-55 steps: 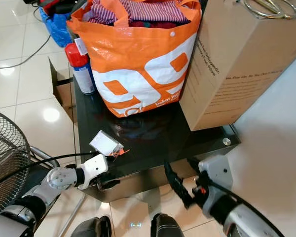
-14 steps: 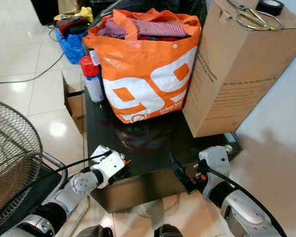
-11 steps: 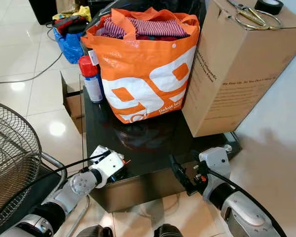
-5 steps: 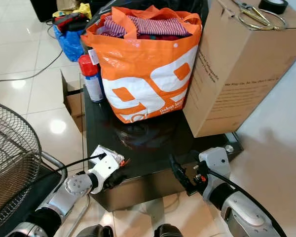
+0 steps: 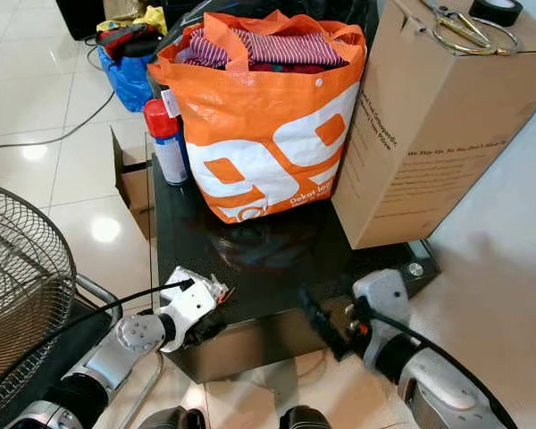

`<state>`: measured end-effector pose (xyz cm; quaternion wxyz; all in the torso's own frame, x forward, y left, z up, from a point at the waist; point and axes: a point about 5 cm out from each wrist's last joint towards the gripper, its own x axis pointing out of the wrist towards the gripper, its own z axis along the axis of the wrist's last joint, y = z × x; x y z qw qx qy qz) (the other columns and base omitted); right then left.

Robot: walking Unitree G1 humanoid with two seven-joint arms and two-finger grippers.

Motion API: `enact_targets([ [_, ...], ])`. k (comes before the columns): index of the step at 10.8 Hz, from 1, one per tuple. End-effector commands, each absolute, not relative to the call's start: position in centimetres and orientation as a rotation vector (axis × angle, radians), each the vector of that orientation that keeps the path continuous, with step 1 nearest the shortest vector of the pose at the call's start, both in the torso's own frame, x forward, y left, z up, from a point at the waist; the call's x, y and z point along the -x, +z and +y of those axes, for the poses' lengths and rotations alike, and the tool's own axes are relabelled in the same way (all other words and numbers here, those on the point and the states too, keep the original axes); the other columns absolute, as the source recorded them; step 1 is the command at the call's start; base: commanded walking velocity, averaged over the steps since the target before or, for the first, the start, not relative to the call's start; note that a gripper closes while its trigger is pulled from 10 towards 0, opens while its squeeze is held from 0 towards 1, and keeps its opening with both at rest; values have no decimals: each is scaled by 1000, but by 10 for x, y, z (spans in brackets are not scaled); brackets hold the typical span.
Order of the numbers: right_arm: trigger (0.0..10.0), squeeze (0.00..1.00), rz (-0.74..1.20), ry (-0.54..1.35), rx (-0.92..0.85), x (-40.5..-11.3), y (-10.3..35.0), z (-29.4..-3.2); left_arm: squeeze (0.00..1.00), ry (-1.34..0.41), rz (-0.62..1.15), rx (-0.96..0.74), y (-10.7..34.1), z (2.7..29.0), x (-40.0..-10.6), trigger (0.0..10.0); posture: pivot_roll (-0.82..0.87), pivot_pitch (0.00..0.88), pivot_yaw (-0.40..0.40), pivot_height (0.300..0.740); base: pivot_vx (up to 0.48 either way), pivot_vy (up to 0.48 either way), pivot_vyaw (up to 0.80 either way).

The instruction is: Hang keys on a hook

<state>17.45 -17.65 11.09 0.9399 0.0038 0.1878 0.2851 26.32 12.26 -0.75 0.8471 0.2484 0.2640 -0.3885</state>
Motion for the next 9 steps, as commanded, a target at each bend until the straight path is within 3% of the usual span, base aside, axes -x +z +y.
enact_targets([
  [1, 10000, 0, 400, 647, -26, -169, 113, -171, 0, -825, 590, -539, -11, 126, -260, 4039, -152, 128, 18, 740, 0, 0, 0],
  [2, 10000, 0, 455, 752, -41, -159, 111, -165, 0, -826, 594, -547, -12, 127, -260, 0, -149, 130, 18, 740, 0, 0, 0],
  [4, 10000, 0, 500, 829, -57, -152, 110, -162, 0, -830, 595, -562, -11, 129, -260, 0, -147, 132, 18, 740, 0, 0, 0],
  [9, 10000, 0, 499, 807, -23, -157, 106, -166, 0, -785, 543, -566, -2, 136, -269, 0, -135, 109, 20, 740, 0, 0, 0],
])
